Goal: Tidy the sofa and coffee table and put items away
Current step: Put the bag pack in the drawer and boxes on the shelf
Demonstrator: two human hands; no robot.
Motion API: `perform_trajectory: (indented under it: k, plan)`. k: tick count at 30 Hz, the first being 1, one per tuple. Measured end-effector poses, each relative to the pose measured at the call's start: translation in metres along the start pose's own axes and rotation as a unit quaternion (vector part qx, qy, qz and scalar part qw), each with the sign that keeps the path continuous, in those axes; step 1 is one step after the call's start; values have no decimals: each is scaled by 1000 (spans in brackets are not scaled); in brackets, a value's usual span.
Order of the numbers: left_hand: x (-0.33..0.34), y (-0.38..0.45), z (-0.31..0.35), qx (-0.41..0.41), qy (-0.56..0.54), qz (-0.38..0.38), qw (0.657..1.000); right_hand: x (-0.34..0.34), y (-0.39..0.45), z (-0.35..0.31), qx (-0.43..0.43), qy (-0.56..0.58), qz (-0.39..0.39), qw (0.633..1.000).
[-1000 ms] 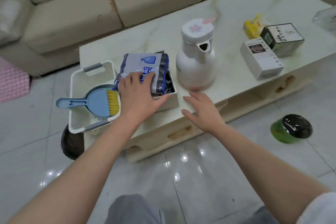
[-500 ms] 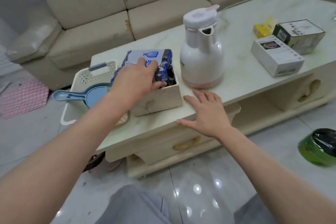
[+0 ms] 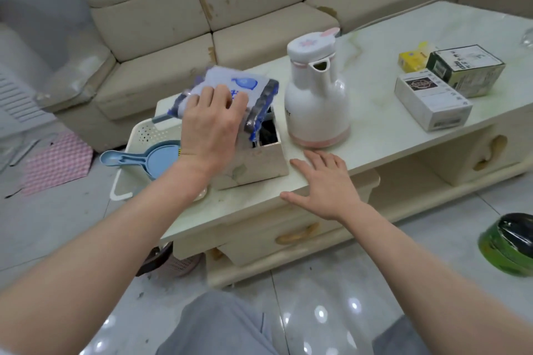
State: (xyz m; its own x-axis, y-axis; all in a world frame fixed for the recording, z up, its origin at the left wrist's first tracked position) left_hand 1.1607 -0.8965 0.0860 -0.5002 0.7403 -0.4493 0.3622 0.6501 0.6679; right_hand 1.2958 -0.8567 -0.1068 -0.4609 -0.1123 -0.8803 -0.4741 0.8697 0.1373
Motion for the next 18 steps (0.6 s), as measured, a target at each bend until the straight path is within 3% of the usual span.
perform_trajectory:
  k: [3,5,9,11,13,15,17,18]
  plan:
    - [-76,-2,-7,-10,-78,128,989,1,2,1,-6,23,4,1000]
    - [-118,-18,5,12,-161,156,974,1,0,-2,-38,30,16,999]
    - [-140,-76,63,84,-280,91,952,-18,-22,14,-41,189,40,980]
    - [-126,-110,89,98,-305,51,946,-27,-46,35,-10,209,181,961]
    - [-101,-138,106,105,-301,14,948,6,-75,50,-24,236,237,942]
    - [-80,-158,114,100,-277,-4,956,73,-90,61,19,236,124,964]
    - [-62,-167,114,77,-265,-8,961,137,-91,75,97,252,4,963]
    - [-57,-168,112,58,-265,-4,963,161,-84,77,88,244,-28,965]
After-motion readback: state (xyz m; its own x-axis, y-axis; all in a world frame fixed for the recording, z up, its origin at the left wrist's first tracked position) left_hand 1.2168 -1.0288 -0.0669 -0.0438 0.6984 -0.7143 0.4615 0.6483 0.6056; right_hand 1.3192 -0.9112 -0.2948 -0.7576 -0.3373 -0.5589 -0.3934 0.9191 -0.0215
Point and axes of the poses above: each hand's wrist, its own y-axis towards the middle knuckle, its own x-axis out of the palm, z = x × y, the point moved 9 cm from there along y, towards the middle knuckle, and after that the axes turned 13 degrees about y, right-handed, at the moved point
